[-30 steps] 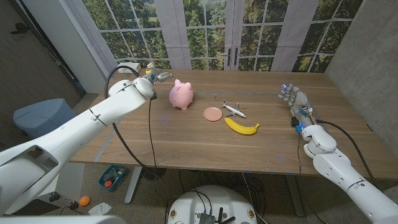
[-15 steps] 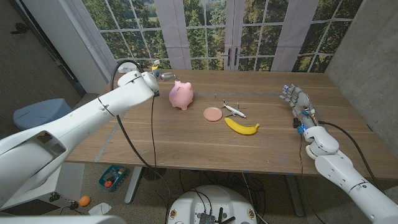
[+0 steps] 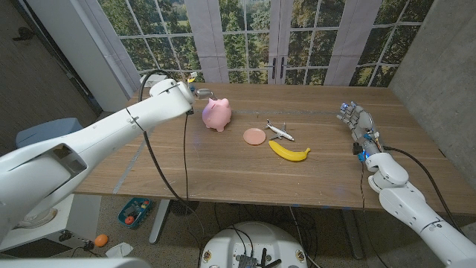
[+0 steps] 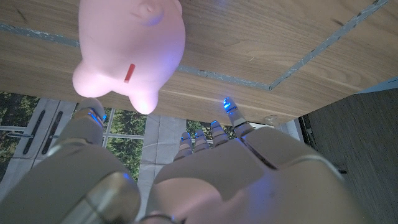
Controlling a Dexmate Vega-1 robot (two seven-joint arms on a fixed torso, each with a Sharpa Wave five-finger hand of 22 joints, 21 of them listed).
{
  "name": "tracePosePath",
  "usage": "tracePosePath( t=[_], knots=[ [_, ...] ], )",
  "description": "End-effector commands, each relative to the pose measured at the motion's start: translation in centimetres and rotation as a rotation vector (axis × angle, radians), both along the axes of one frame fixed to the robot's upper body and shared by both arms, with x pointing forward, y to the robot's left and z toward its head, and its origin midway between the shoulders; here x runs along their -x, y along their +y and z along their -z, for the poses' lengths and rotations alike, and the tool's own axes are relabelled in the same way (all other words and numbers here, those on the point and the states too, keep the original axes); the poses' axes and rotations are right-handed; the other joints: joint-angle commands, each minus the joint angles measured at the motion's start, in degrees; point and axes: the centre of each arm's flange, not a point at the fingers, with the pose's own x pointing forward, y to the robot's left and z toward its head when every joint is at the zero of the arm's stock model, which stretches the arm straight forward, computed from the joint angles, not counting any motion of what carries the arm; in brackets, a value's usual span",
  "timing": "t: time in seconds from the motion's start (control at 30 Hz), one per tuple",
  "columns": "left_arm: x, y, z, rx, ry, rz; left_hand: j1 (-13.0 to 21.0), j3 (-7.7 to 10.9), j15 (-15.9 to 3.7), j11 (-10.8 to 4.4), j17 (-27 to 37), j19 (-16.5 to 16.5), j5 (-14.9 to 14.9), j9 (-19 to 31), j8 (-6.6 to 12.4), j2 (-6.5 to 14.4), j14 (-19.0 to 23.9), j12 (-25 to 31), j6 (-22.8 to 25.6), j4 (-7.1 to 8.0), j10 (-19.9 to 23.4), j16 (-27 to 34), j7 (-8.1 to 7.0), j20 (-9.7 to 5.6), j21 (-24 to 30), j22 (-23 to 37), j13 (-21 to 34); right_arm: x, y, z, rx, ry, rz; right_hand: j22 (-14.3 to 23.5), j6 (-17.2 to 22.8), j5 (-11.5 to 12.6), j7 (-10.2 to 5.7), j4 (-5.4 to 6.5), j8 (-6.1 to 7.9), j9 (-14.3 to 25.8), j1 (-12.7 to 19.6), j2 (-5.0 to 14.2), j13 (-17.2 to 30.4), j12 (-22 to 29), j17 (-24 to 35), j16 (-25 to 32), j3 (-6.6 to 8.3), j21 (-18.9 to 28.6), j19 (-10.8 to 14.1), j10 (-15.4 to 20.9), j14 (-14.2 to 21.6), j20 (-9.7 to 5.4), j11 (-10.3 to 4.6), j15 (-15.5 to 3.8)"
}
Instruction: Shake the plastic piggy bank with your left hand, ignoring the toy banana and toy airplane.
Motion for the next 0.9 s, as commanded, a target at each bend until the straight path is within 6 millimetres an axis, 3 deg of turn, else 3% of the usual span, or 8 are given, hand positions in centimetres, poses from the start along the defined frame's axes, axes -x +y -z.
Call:
tracePosePath(
  t=[0.03,0.9],
  knots=[
    [-1.2,-1.3,0.6,-0.024,0.042,-0.021,0.75,-0.27,0.39,0.22,0.12,0.27,0.27,0.11,0.17,-0.19,-0.03,0.1,-0.5,-0.06,-0.47,0.11,0.33,0.32,-0.15,0.21,0.05,0.4,-0.5,0.5,-0.008,0.003,0.013,0.1,0.64,0.38,0.24,-0.3,0.23,0.15,0.09,-0.15,-0.02,-0.01,-0.01,0.4,0.01,-0.1,0.57,0.63,0.5,-0.77,0.21,-0.26],
    [-3.2,-3.3,2.3,-0.003,0.105,-0.004,2.23,-0.92,0.95,0.94,0.11,1.69,0.33,0.14,0.9,0.09,0.66,0.72,-0.19,0.0,0.09,0.5,1.39,0.2,-0.71,0.24,0.09,0.7,-1.6,1.2,-0.019,0.014,0.023,0.14,1.19,0.42,0.33,-0.57,0.24,0.21,-0.1,-0.06,0.04,0.04,-0.18,0.74,-0.26,-0.53,1.42,1.52,1.5,-0.46,0.63,0.14]
  ],
)
